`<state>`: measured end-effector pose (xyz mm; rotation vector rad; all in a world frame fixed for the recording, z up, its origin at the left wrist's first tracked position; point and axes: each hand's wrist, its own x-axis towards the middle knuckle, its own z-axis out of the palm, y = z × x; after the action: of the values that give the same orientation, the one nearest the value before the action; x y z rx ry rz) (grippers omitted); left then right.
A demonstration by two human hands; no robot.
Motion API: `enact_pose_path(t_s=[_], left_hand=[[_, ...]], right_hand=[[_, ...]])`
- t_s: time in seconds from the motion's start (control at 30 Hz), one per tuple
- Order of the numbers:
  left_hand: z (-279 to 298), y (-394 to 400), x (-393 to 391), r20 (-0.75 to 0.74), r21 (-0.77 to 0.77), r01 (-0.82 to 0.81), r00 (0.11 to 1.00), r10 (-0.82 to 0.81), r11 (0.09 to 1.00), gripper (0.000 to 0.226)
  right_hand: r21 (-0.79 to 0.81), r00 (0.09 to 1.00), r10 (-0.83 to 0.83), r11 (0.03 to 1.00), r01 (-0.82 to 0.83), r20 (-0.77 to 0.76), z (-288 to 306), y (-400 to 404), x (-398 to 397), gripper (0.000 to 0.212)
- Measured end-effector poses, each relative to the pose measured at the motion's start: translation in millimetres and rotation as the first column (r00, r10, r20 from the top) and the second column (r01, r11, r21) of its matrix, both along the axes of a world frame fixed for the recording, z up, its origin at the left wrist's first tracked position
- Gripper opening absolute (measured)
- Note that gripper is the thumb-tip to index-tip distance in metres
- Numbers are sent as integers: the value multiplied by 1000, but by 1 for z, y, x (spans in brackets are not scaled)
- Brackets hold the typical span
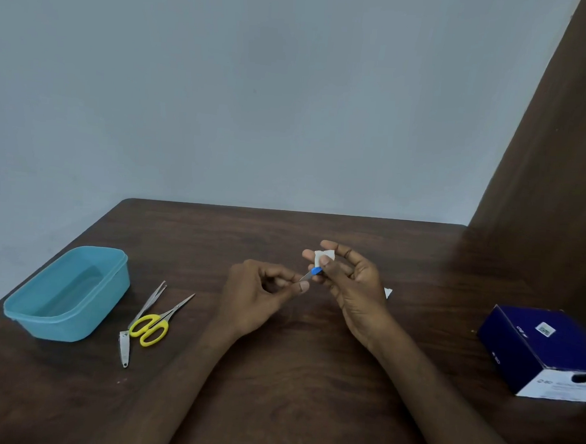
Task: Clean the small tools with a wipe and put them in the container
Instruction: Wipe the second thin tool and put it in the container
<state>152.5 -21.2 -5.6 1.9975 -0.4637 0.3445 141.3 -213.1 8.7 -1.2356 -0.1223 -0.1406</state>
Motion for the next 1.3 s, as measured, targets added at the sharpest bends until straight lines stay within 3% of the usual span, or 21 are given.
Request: enact_pose_path(t_s=[0.2, 0.4, 0.63, 0.8, 0.93, 1.13, 1.3], left_hand=[[0, 2, 4, -81, -103, 91, 992, -100, 990, 5], [0, 3, 6, -114, -145, 113, 985, -130, 983, 6], [-1, 3, 7, -91, -128, 151, 982, -164, 980, 8], [-1, 2, 7, -103, -185, 138, 982, -158, 973, 10], [0, 3, 6, -96, -182, 136, 983, -156, 974, 12], [2, 2, 5, -89, -167, 67, 993, -83, 984, 10], [1, 3, 6, -125, -189, 61, 988, -85, 980, 12]], right_hand=[[-121, 999, 50, 992, -48, 14, -3, -4, -2, 40], [-20, 997, 71, 997, -71, 12, -3, -3, 0, 22], [24, 998, -41, 999, 42, -44, 0, -1, 0, 23], [-108, 984, -172, 980, 167, -40, -10, -7, 5, 11], [-204, 996, -83, 976, 78, -17, -8, -2, -3, 11], [68, 996, 54, 996, -49, -71, 0, 1, -6, 29], [115, 998, 12, 993, -5, -66, 1, -4, -2, 26]])
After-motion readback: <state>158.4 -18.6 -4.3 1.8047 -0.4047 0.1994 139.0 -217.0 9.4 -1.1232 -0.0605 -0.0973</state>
